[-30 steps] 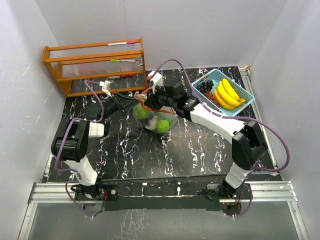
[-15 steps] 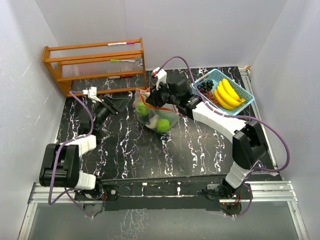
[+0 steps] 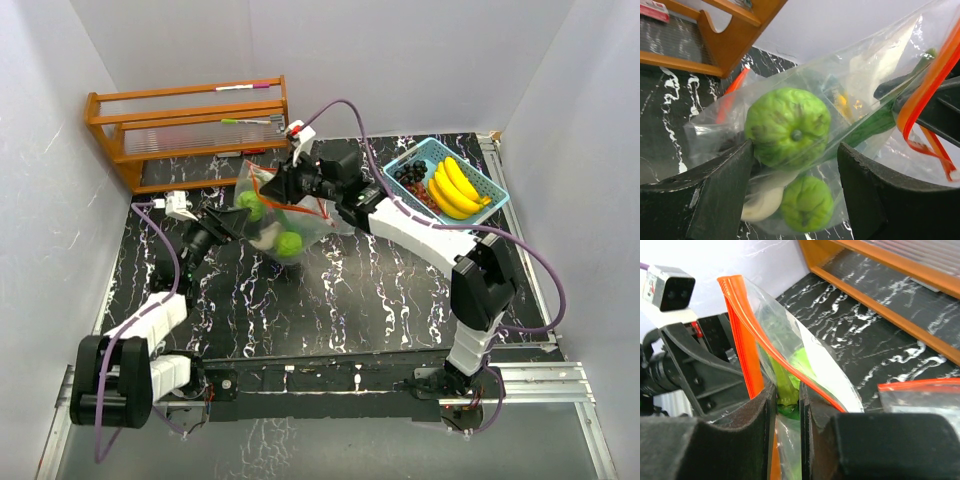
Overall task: Open the zip-top bag and remove the fake food
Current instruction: Pick up the food from the center of the board.
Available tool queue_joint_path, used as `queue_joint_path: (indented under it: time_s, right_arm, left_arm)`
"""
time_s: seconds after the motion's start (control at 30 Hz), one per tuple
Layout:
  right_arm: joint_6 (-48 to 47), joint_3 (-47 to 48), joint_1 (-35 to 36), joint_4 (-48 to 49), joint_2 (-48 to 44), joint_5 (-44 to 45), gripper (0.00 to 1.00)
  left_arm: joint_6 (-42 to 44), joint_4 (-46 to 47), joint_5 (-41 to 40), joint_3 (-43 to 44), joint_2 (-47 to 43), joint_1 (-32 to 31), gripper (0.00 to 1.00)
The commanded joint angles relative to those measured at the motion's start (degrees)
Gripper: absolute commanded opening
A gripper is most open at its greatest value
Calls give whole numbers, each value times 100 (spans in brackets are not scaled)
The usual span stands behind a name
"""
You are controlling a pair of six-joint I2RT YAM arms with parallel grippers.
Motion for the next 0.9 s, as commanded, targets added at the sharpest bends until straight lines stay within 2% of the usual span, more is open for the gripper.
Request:
queue_joint_path:
  time_s: [0.0,0.07,0.2,0.43,0.47,0.5,0.53,0.67,0.77,0.87]
  right_arm:
    - [1087,367,217,786,82,530,8]
    - [1563,246,201,716,36,1274,8]
    - [2072,-505,6,719,-314,2077,8]
    - [2495,-2330,-842,994,-875,2258,8]
    - [2511,-2519,-937,1016,-931,2252,11]
    - [2496,-2671,-1014,1026,-977,2239,19]
    - [2449,-2796,-1078,1025,-1022,2237,33]
    - [2184,-3166,-1215,902,-1247,2375,59]
    - [2004,-3430,-1299,830,-1527,2564,70]
    - [1821,-3667,-1406,830,-1814,2604,70]
  left_arm:
    - [349,-707,-414,149,-432,-1,66]
    - [415,-938,-489,217,-581,-3,66]
    - [576,-1460,-532,386,-808,-5,66]
    - [448,-1434,-270,414,-672,-14,66]
    - [376,-1325,-242,402,-606,-47,66]
    - [328,-1237,-249,391,-547,-123,66]
    - [313,-1195,-287,409,-482,-226,66]
    - [494,-1232,-652,534,-175,-904,66]
    - [502,-1040,-795,545,131,-1258,66]
    - [469,-841,-824,535,390,-1400,66]
